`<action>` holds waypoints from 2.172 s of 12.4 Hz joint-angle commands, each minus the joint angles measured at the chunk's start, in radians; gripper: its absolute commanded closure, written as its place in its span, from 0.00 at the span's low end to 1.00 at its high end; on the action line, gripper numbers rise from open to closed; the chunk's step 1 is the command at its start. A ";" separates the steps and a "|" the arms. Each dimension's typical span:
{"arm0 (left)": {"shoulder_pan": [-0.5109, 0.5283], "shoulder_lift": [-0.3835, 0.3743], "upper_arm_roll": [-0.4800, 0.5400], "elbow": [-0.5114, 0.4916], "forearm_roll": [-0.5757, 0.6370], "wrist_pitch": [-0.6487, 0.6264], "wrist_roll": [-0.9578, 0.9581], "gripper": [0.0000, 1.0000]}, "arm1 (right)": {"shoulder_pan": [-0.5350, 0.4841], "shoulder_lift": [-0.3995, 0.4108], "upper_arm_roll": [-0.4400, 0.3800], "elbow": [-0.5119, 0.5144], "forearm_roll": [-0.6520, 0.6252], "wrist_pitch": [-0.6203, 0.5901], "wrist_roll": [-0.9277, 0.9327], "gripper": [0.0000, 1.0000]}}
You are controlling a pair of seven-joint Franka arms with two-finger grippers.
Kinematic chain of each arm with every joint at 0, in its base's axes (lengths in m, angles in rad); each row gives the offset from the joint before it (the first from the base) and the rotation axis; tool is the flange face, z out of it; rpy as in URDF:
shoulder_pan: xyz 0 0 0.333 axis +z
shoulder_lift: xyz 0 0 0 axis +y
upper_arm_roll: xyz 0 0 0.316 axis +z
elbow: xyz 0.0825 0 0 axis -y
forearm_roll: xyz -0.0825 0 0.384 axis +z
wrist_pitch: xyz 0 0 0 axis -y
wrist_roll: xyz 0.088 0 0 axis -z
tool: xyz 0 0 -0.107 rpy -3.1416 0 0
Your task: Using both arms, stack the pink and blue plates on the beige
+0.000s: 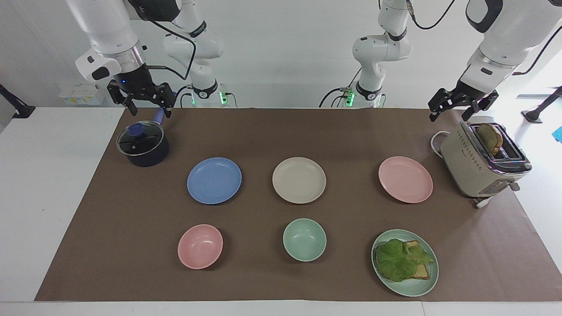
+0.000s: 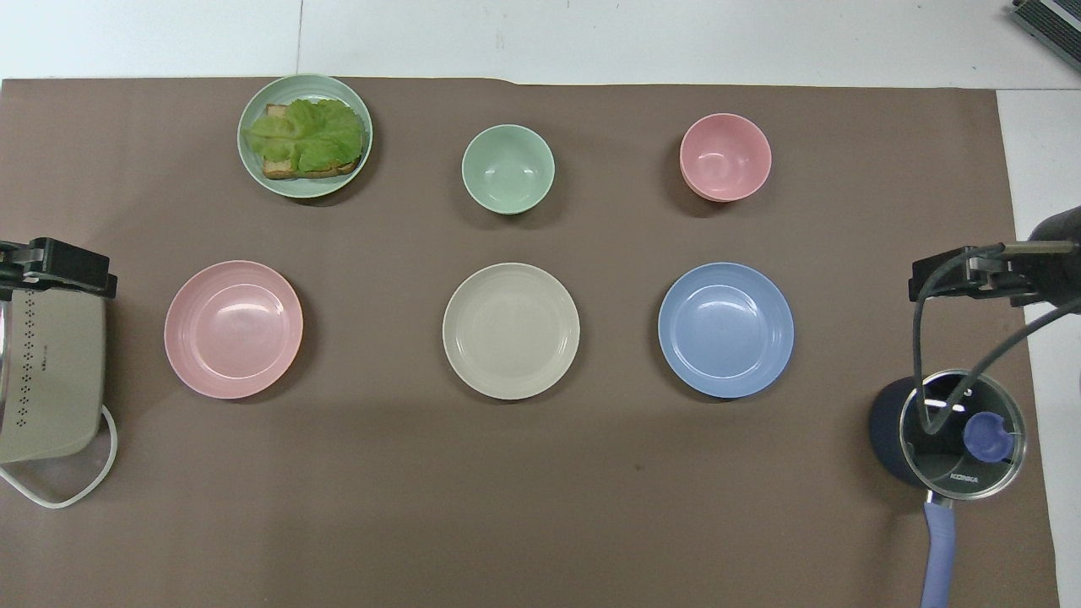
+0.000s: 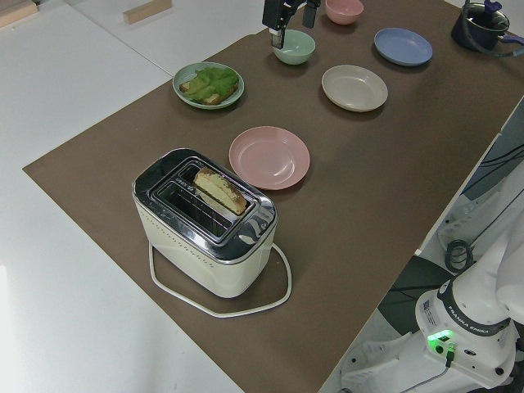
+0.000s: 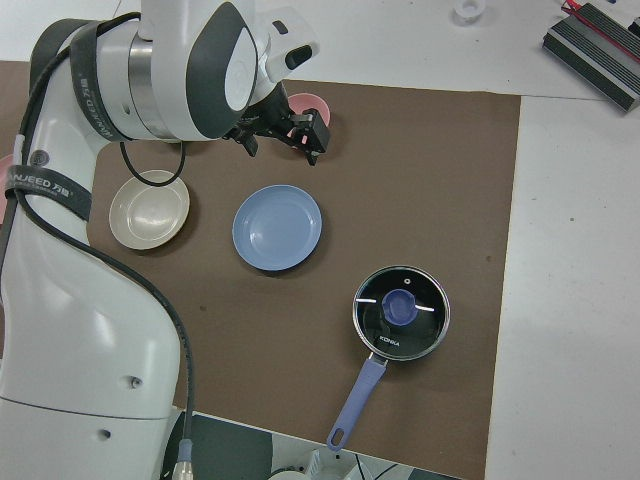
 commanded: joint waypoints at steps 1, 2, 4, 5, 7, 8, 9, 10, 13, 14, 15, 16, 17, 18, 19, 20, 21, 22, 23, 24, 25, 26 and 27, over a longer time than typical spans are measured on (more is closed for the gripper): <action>-0.001 -0.022 0.001 -0.029 0.019 0.021 0.000 0.00 | -0.013 -0.005 0.003 0.000 0.003 -0.007 -0.031 0.00; -0.001 -0.022 0.001 -0.029 0.019 0.021 0.000 0.00 | -0.013 -0.005 0.003 0.002 0.003 -0.007 -0.029 0.00; -0.001 -0.022 0.003 -0.029 0.019 0.021 0.000 0.00 | -0.013 -0.005 0.003 0.002 0.003 -0.005 -0.029 0.00; 0.001 -0.022 0.003 -0.029 0.019 0.022 0.000 0.00 | -0.013 -0.004 0.003 0.002 0.003 -0.005 -0.031 0.00; 0.001 -0.024 0.006 -0.037 0.019 0.028 0.000 0.00 | -0.013 -0.004 0.003 0.002 0.003 -0.005 -0.031 0.00; 0.002 -0.021 0.006 -0.057 0.019 0.046 0.000 0.00 | -0.015 -0.004 0.003 0.002 0.003 -0.005 -0.031 0.00; 0.004 -0.024 0.007 -0.113 0.019 0.103 0.000 0.00 | -0.013 -0.004 0.003 0.002 0.003 -0.005 -0.031 0.00; 0.014 -0.025 0.007 -0.171 0.019 0.158 0.000 0.00 | -0.013 -0.004 0.001 0.002 0.003 -0.008 -0.029 0.00; 0.030 -0.021 0.007 -0.316 0.018 0.295 0.001 0.00 | -0.016 -0.004 0.001 0.002 0.003 -0.007 -0.031 0.00; 0.030 -0.017 0.007 -0.351 0.018 0.324 0.009 0.00 | -0.015 -0.004 0.001 0.002 0.003 -0.007 -0.031 0.00; 0.033 -0.016 0.007 -0.386 0.018 0.352 0.027 0.00 | -0.015 -0.004 0.001 0.002 0.003 -0.007 -0.032 0.00; 0.046 -0.014 0.007 -0.422 0.018 0.388 0.030 0.00 | -0.015 -0.004 0.001 0.002 0.003 -0.007 -0.032 0.00; 0.057 0.001 0.007 -0.433 0.018 0.405 0.023 0.00 | -0.015 -0.004 0.001 0.002 0.003 -0.007 -0.031 0.00; 0.063 0.030 0.009 -0.449 0.018 0.407 0.017 0.00 | -0.015 -0.004 0.001 0.002 0.003 -0.007 -0.031 0.00; 0.082 0.053 0.009 -0.472 0.018 0.427 0.017 0.00 | -0.015 -0.004 0.001 0.002 0.003 -0.005 -0.032 0.00; 0.105 0.076 0.009 -0.500 0.018 0.473 0.017 0.00 | -0.015 -0.004 0.001 0.002 0.003 -0.005 -0.032 0.00; 0.128 0.082 0.007 -0.534 0.018 0.525 0.012 0.00 | -0.015 -0.004 0.001 0.002 0.003 -0.005 -0.032 0.00; 0.135 0.087 0.007 -0.563 0.018 0.566 0.011 0.00 | -0.015 -0.004 0.001 0.002 0.003 -0.004 -0.031 0.00; 0.146 0.108 0.009 -0.577 0.018 0.597 -0.005 0.00 | -0.016 -0.004 0.001 0.000 0.003 -0.004 -0.031 0.00; 0.168 0.128 0.007 -0.577 0.018 0.613 -0.044 0.00 | -0.015 -0.004 0.001 0.000 0.003 -0.004 -0.029 0.00; 0.169 0.134 0.007 -0.577 0.013 0.626 -0.087 0.00 | -0.015 -0.004 0.001 0.000 0.003 -0.004 -0.026 0.00; 0.169 0.134 0.007 -0.580 0.010 0.625 -0.130 0.00 | -0.013 -0.004 0.001 0.000 0.003 -0.004 -0.025 0.00; 0.175 0.133 0.007 -0.586 -0.003 0.623 -0.184 0.00 | -0.015 -0.004 0.001 0.000 0.003 -0.002 -0.023 0.00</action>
